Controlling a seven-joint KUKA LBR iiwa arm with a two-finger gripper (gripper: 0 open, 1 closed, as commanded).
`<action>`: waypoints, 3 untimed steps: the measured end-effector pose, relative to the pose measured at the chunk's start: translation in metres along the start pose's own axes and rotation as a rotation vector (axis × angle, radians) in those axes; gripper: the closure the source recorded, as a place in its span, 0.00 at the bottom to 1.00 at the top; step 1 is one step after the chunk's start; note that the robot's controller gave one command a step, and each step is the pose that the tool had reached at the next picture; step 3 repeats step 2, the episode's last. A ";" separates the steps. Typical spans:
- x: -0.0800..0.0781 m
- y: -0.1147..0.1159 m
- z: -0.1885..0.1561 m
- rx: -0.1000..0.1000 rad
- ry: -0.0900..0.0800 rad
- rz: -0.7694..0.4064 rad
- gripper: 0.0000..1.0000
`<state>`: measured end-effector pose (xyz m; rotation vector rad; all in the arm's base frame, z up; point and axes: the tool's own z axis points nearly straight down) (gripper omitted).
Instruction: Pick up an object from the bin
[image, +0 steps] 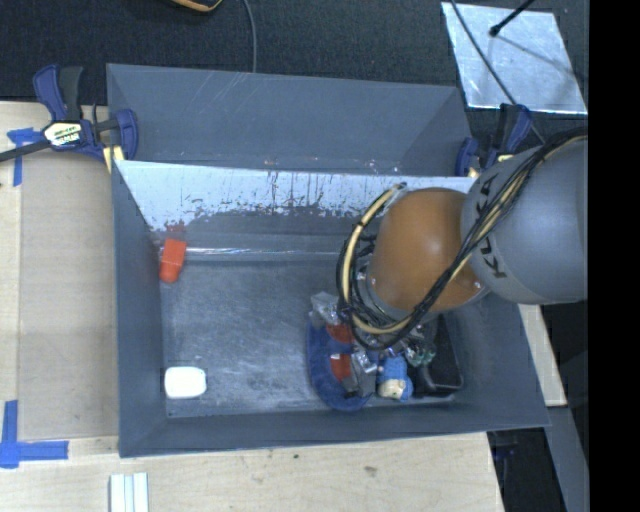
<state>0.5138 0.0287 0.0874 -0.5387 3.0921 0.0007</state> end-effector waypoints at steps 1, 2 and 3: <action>-0.001 -0.001 -0.001 0.001 -0.003 0.002 1.00; 0.013 -0.011 -0.139 0.004 -0.008 0.021 1.00; 0.013 -0.011 -0.139 0.004 -0.008 0.021 1.00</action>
Offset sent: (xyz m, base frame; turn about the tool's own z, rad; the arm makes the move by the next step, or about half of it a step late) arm 0.0000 0.0000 0.0000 0.0000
